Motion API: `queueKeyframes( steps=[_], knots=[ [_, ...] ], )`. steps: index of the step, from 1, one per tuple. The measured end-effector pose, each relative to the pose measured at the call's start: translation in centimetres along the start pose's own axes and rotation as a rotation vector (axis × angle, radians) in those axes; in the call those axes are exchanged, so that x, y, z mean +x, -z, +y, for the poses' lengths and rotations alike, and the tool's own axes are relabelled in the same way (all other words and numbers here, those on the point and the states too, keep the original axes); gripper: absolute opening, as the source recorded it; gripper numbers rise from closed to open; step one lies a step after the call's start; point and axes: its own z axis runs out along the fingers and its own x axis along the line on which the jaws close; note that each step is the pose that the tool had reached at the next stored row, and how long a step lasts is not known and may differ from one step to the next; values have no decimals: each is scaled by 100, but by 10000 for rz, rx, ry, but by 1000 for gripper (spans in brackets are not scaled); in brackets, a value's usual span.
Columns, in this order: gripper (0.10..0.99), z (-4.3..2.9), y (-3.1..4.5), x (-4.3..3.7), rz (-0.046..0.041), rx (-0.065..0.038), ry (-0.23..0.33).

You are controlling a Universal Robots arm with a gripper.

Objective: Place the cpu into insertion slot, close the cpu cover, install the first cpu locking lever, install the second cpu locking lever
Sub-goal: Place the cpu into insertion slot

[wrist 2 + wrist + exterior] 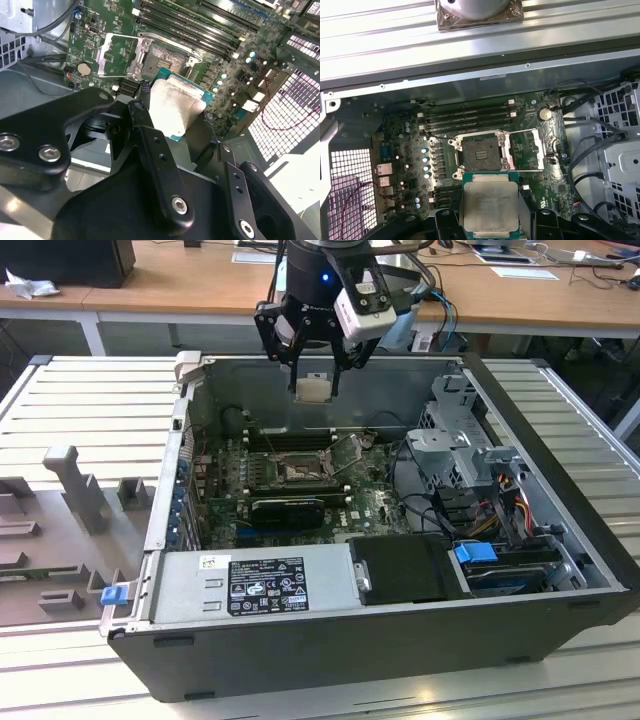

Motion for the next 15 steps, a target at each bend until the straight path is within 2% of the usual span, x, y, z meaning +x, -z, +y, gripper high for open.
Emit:
queueKeyframes(
  steps=[15],
  knots=[
    [529,0,0,0,-44,-9,-489]
  ],
)
